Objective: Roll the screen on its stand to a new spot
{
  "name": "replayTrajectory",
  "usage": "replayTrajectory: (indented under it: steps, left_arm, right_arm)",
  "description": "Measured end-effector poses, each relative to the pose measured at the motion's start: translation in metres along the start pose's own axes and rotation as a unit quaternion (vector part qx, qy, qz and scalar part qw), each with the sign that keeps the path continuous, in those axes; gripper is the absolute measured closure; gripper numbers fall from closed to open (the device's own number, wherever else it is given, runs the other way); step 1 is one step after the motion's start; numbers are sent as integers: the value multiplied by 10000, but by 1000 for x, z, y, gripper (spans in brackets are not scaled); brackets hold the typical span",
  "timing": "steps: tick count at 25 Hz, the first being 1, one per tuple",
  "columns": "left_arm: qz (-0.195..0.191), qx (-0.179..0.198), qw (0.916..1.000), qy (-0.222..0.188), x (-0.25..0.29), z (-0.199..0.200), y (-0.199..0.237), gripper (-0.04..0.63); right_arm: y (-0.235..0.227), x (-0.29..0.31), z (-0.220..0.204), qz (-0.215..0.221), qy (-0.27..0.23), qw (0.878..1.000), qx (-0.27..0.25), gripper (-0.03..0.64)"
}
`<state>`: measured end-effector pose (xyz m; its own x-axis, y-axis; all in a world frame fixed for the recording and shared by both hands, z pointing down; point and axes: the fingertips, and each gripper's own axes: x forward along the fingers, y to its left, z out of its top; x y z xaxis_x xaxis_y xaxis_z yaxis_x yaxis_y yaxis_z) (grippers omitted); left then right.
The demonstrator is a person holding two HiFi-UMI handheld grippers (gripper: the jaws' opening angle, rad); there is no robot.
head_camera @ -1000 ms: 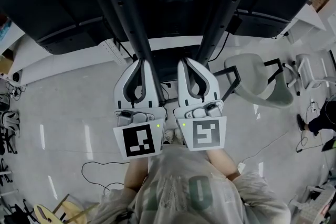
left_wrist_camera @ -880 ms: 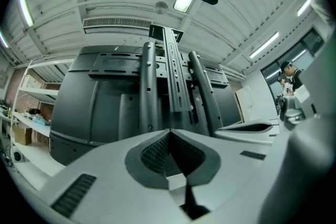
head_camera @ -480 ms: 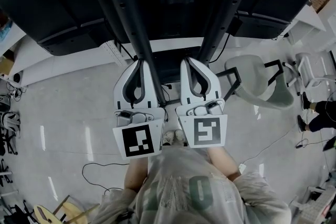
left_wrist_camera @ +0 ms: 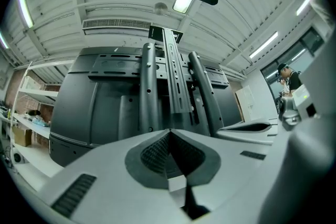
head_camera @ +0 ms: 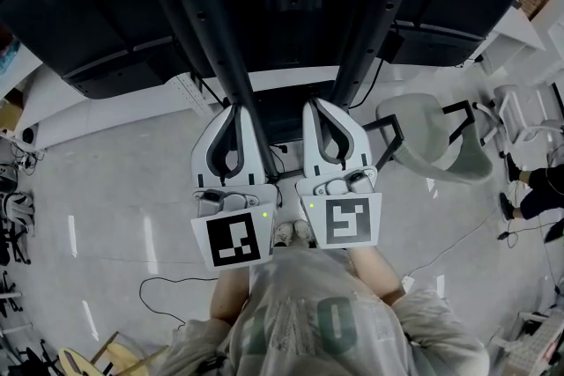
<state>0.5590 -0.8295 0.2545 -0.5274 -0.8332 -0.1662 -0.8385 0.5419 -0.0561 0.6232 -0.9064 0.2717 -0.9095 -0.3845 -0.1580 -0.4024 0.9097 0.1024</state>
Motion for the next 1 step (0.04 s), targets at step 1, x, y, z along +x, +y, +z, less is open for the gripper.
replayTrajectory:
  steps: [1]
  left_arm:
    - [0, -2, 10000, 4, 0, 0, -1, 580]
  right_arm:
    - [0, 0, 0, 5, -4, 10000, 1, 597]
